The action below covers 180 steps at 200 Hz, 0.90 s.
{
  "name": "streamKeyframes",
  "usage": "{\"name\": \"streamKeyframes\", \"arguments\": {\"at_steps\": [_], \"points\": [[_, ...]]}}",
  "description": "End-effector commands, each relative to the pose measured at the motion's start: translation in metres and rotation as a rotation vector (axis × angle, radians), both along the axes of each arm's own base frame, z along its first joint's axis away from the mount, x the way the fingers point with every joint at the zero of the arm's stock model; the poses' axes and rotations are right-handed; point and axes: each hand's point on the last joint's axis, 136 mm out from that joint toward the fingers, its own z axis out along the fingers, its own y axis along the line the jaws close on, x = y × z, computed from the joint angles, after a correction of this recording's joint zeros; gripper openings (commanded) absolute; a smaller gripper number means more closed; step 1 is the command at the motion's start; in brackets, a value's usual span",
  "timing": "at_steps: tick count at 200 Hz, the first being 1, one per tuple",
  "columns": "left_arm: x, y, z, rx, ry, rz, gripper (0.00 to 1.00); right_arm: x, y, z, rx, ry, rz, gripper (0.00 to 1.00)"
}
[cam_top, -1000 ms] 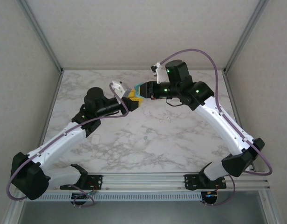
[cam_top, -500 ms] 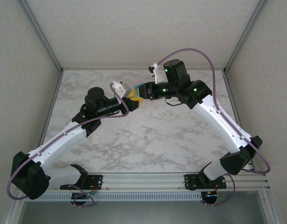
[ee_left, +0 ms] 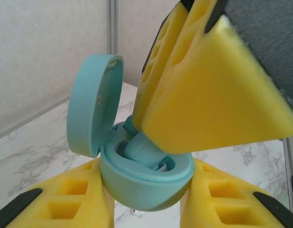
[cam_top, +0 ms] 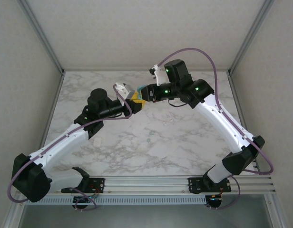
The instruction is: Insert the wireless bluetooth earbuds into the charging case
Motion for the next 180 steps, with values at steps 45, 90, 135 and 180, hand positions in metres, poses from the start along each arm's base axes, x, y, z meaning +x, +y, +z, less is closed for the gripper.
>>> {"name": "streamKeyframes", "arguments": {"at_steps": [45, 90, 135, 180], "points": [[-0.008, -0.004, 0.025, -0.032, -0.065, -0.039, 0.21, -0.003, 0.002, 0.013, 0.008, -0.055, 0.03, 0.25], [-0.018, -0.005, 0.023, -0.023, -0.056, -0.119, 0.21, -0.015, -0.004, 0.025, 0.006, -0.181, 0.112, 0.25], [-0.03, -0.003, 0.033, -0.034, -0.034, -0.228, 0.21, -0.026, -0.004, 0.029, 0.002, -0.232, 0.2, 0.25], [-0.043, -0.007, 0.043, -0.055, -0.009, -0.332, 0.21, -0.034, -0.005, 0.03, 0.001, -0.288, 0.264, 0.25]]}}
